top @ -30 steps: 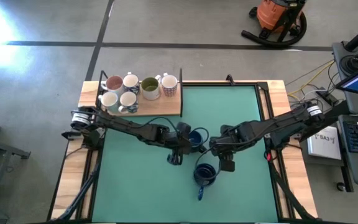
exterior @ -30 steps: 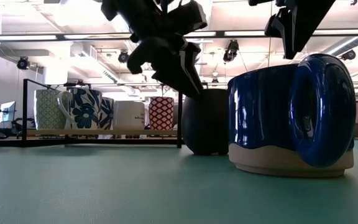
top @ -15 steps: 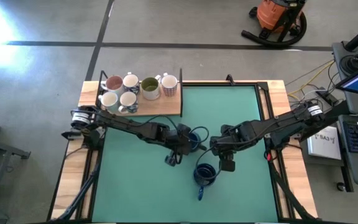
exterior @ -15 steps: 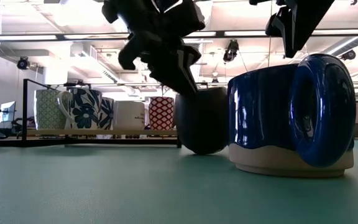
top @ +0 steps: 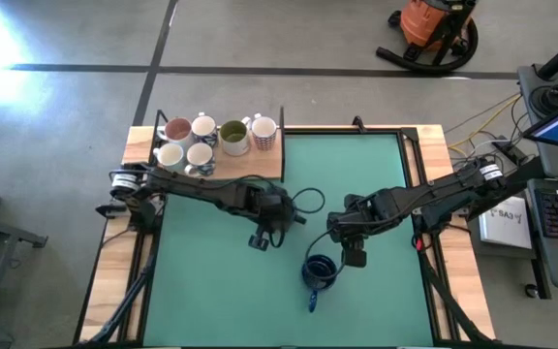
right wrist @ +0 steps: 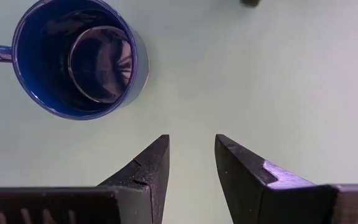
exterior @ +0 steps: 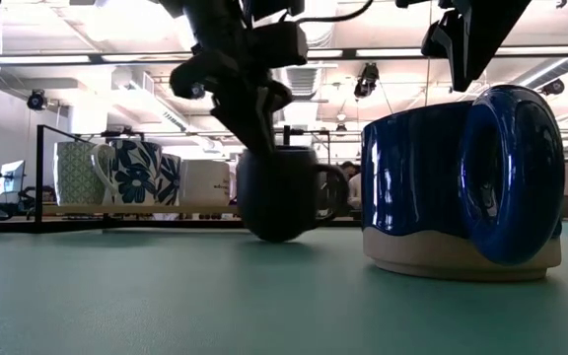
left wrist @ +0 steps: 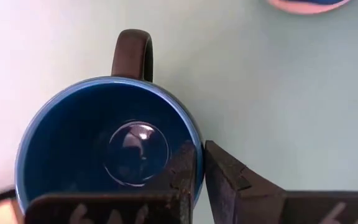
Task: Place coffee mugs
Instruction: Put the black mug on the shelf, then put the blue mug on the shelf
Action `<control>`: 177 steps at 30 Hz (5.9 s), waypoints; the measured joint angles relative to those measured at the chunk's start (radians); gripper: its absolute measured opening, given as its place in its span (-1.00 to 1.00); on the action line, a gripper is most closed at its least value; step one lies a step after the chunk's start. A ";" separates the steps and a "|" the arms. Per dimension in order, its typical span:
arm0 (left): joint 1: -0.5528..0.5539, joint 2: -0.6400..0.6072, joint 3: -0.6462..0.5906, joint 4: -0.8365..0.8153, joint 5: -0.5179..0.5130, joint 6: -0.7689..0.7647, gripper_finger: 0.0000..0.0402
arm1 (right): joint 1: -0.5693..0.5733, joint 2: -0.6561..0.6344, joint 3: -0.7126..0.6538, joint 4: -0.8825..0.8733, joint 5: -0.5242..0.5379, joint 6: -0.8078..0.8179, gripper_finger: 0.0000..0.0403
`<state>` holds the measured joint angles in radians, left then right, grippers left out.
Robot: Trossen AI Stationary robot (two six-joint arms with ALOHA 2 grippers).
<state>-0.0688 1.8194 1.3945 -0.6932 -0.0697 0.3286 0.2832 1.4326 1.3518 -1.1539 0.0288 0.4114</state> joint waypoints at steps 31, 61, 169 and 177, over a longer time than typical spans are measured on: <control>0.249 -0.257 -0.111 -0.124 -0.085 -0.212 -0.97 | 0.000 0.001 0.000 0.007 0.001 -0.010 -0.41; 0.379 -0.250 -0.113 0.083 0.008 -0.207 -0.96 | 0.000 0.001 0.000 0.007 0.001 -0.023 -0.41; -0.315 -0.313 -0.101 -0.003 -0.219 -0.789 -0.54 | 0.092 0.056 -0.312 0.527 -0.003 0.434 -0.41; -0.366 -0.313 -0.101 -0.010 -0.238 -0.874 -0.54 | 0.090 0.061 -0.364 0.631 0.028 0.430 -0.56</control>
<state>-0.4343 1.5066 1.2934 -0.7035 -0.3076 -0.5452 0.3728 1.4933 0.9882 -0.5233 0.0569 0.8412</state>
